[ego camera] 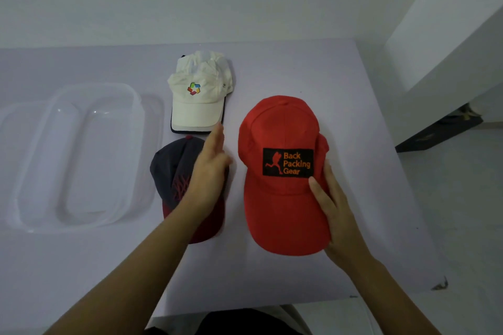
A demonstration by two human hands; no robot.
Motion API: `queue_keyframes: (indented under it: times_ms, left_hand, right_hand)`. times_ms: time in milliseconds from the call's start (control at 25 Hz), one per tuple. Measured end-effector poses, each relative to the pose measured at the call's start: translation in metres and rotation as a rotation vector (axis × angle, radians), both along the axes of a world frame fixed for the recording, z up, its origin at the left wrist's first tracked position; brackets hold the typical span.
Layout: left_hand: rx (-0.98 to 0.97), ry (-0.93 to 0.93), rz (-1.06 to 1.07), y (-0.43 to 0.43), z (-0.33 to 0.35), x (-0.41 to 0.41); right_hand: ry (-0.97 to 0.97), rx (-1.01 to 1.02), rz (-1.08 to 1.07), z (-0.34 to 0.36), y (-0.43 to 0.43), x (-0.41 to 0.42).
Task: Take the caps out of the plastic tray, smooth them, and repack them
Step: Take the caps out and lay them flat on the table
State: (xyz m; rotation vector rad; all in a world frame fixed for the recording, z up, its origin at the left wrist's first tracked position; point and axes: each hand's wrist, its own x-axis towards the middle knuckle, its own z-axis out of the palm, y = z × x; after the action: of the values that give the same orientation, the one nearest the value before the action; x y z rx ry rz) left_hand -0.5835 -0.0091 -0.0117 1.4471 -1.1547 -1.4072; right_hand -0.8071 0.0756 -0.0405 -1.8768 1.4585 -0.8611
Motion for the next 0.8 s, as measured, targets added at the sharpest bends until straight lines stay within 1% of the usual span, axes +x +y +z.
queue_keyframes:
  times_ms: [40,80,120,160,240,280,320,360,400,440,480,520,560,600,640,680,720,800]
  left_hand:
    - [0.085,0.100,0.022,-0.017,0.006,-0.003]
    - [0.170,0.177,0.004,-0.029,0.012,-0.007]
    - [0.229,0.205,-0.035,-0.038,0.017,-0.012]
    - [0.235,0.195,-0.071,-0.042,0.020,-0.017]
    - [0.173,0.189,-0.043,-0.044,0.021,-0.023]
    - [0.147,0.213,0.000,-0.044,0.022,-0.024]
    - [0.127,0.236,0.043,-0.044,0.022,-0.022]
    - [0.108,0.254,0.072,-0.044,0.023,-0.020]
    - [0.098,0.254,0.090,-0.045,0.024,-0.017]
    - [0.096,0.261,0.092,-0.045,0.024,-0.017]
    - [0.092,0.280,0.083,-0.043,0.027,-0.019]
    - [0.084,0.311,0.069,-0.041,0.031,-0.025]
    - [0.071,0.352,0.052,-0.037,0.035,-0.032]
    - [0.045,0.398,0.027,-0.034,0.038,-0.040]
    - [0.013,0.404,-0.001,-0.031,0.040,-0.047]
    - [-0.016,0.381,-0.028,-0.028,0.041,-0.052]
    - [-0.038,0.326,-0.045,-0.027,0.039,-0.054]
    - [-0.038,0.158,-0.051,-0.028,0.035,-0.053]
  right_hand:
    - [-0.012,0.005,0.017,0.002,-0.001,0.002]
    - [-0.053,0.057,0.013,0.004,-0.003,0.005]
    - [-0.043,0.085,0.018,0.005,-0.006,0.007]
    - [-0.029,0.072,0.042,0.005,-0.007,0.010]
    - [0.064,0.007,0.100,0.005,-0.009,0.010]
    - [0.116,0.014,0.138,0.004,-0.009,0.007]
    - [0.145,0.067,0.177,0.005,-0.008,0.002]
    - [0.122,0.130,0.197,0.008,-0.009,-0.002]
    - [0.044,0.186,0.160,0.013,-0.012,-0.007]
    - [-0.069,0.213,0.068,0.019,-0.018,-0.011]
    - [-0.168,0.200,-0.060,0.027,-0.026,-0.013]
    - [-0.228,0.188,-0.170,0.037,-0.037,-0.012]
    - [-0.257,0.213,-0.231,0.046,-0.049,-0.010]
    - [-0.275,0.256,-0.221,0.054,-0.060,-0.006]
    - [-0.311,0.304,-0.179,0.059,-0.069,0.000]
    - [-0.391,0.347,-0.147,0.062,-0.075,0.006]
    - [-0.500,0.385,-0.149,0.064,-0.081,0.009]
    - [-0.748,0.431,-0.203,0.065,-0.091,0.008]
